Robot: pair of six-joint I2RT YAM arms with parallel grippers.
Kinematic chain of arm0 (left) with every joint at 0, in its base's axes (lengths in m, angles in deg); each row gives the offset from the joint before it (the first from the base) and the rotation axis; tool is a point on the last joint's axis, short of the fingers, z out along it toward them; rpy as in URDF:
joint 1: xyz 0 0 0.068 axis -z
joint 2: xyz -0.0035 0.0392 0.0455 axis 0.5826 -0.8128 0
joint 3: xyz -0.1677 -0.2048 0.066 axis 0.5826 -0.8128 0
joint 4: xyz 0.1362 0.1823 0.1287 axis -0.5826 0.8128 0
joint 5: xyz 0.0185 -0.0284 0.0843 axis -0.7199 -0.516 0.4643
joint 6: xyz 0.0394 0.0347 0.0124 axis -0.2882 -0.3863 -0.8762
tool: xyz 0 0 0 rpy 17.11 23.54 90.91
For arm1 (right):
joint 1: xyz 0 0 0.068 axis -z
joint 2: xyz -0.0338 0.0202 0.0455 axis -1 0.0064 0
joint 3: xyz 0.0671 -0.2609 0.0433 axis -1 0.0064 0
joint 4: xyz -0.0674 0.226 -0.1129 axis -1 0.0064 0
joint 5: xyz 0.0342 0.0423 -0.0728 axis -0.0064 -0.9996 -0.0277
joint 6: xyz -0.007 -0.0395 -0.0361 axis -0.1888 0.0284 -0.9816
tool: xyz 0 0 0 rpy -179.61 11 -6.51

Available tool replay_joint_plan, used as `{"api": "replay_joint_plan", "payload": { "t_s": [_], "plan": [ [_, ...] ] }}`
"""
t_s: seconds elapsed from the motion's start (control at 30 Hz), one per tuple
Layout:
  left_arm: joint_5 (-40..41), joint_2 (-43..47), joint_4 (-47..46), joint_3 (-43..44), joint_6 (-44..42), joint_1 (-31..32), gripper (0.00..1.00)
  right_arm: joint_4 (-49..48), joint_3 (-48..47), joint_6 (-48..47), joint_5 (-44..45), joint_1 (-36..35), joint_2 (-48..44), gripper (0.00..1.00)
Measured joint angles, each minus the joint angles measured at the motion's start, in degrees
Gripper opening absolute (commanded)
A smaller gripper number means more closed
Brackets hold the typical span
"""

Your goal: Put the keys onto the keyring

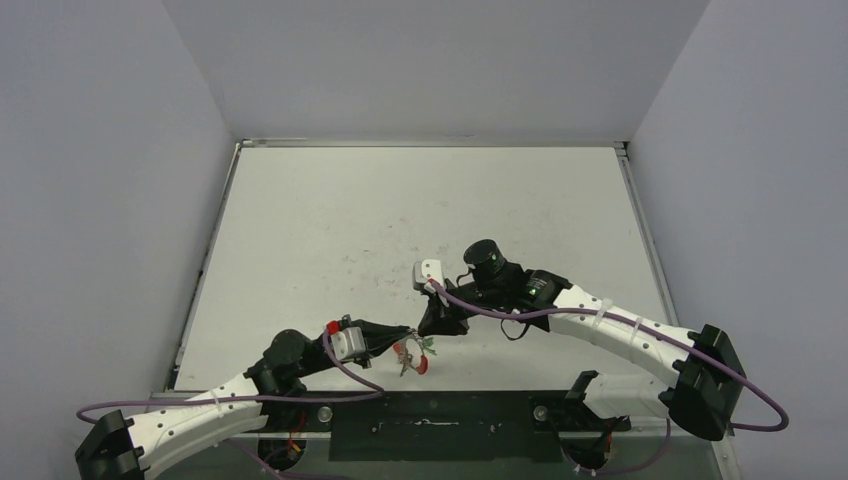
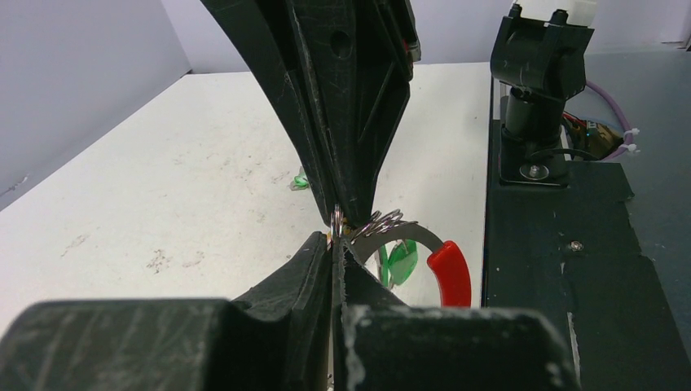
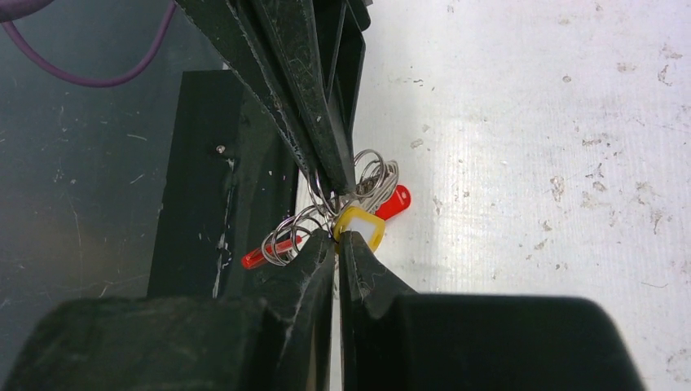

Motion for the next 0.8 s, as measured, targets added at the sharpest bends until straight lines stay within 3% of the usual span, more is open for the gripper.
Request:
{"api": "replay_joint_plan", "payload": {
  "t_s": [0.73, 0.8],
  "plan": [
    [0.55, 0.94, 0.46, -0.48, 0.0, 0.0, 0.0, -0.22, 0.33, -0.22, 5.03, -0.44, 1.03, 0.0],
    [0.55, 0.94, 0.46, -0.55, 0.0, 0.0, 0.0, -0.24, 0.33, -0.17, 6.16, -0.66, 1.03, 0.06]
  ]
}}
